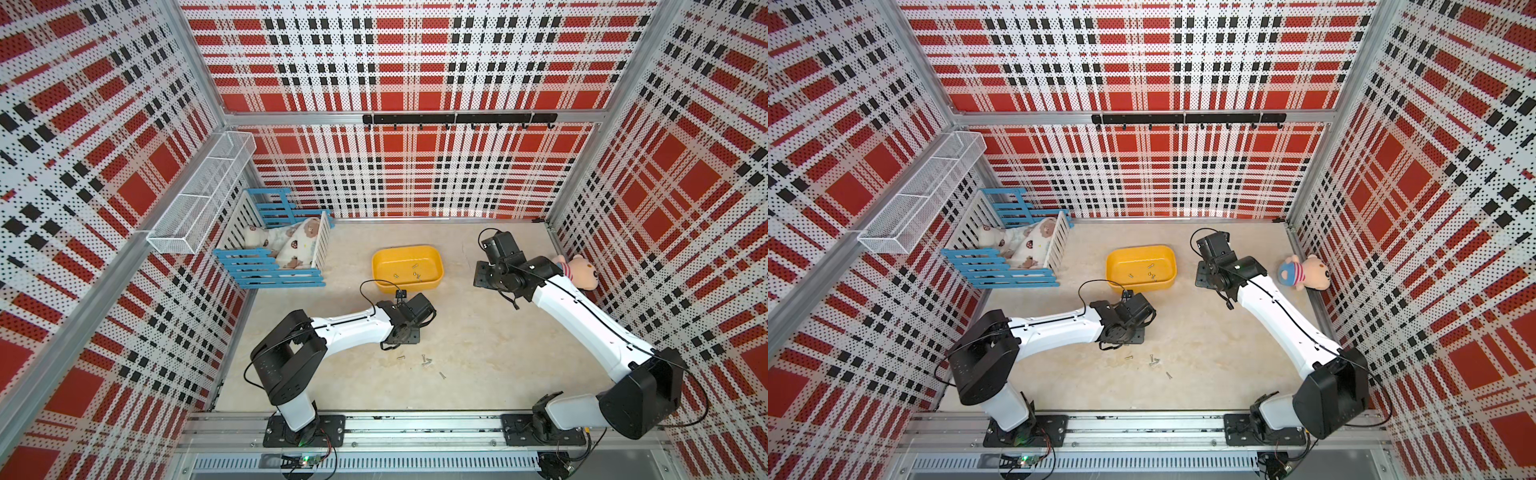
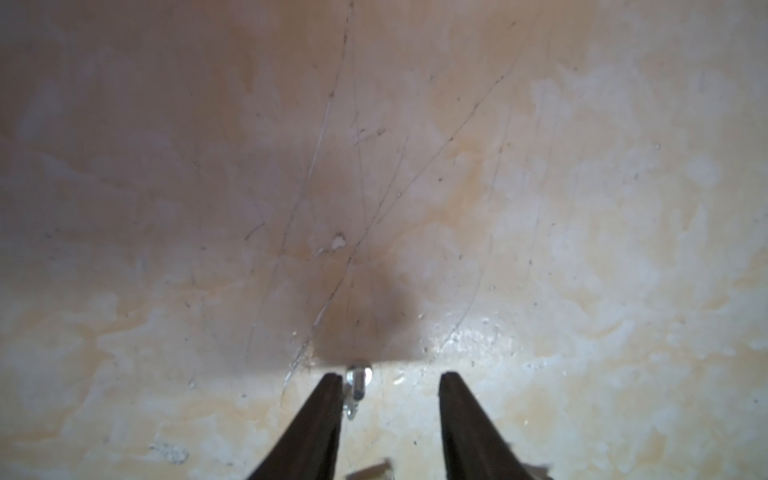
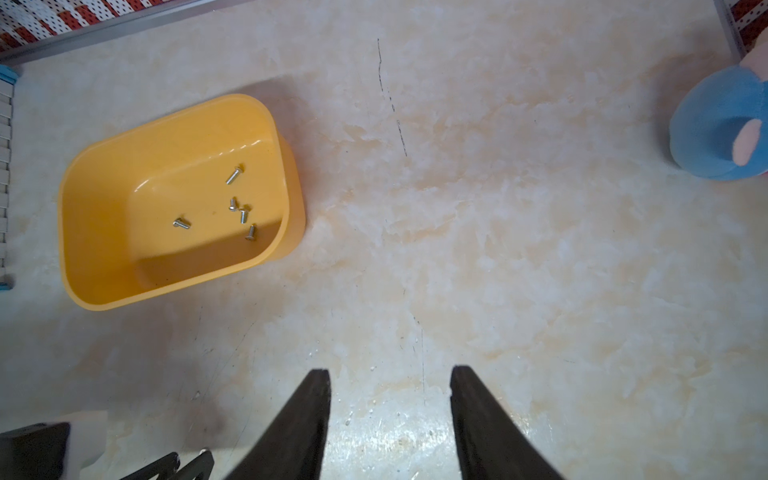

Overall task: Put the screws on the desktop into the storage box
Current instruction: Pick up the screw from the center of the board.

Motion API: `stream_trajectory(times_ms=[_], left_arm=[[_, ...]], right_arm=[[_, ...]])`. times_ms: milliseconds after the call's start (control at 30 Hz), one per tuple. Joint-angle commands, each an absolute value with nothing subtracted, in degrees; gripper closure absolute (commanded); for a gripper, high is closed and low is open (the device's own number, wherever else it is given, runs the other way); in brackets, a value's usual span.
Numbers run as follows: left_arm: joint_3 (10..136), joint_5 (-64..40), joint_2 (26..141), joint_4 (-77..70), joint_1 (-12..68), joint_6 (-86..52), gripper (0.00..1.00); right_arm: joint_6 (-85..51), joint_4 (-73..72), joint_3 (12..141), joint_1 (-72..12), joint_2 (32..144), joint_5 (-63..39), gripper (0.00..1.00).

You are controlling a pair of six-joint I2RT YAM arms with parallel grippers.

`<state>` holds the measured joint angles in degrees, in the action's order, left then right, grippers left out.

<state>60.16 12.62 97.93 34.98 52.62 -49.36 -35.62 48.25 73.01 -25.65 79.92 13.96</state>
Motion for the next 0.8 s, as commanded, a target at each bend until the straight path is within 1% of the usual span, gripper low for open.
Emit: stream_trajectory(times_ms=[0,100,467,767], left_arm=[[60.9,12.5,99.1,34.5,53.3,-50.1,0.57],[60.5,12.7,99.4,34.6,53.1,-50.1,0.59],[60.2,13.2,99.8,34.9,52.5,-49.7,0.59],[59.1,13.5,99.6,34.8,51.6,-49.7,0.62]], right_arm=[[-35.9,48.3,72.1,-25.1,78.5,13.7,0.48],[-36.0,48.2,71.6,-25.1,78.6,13.7,0.48],[-36.0,47.6,70.8,-25.1,79.0,13.0,0.48],[-36.3,47.0,70.6,-25.1,80.0,12.1,0.48]])
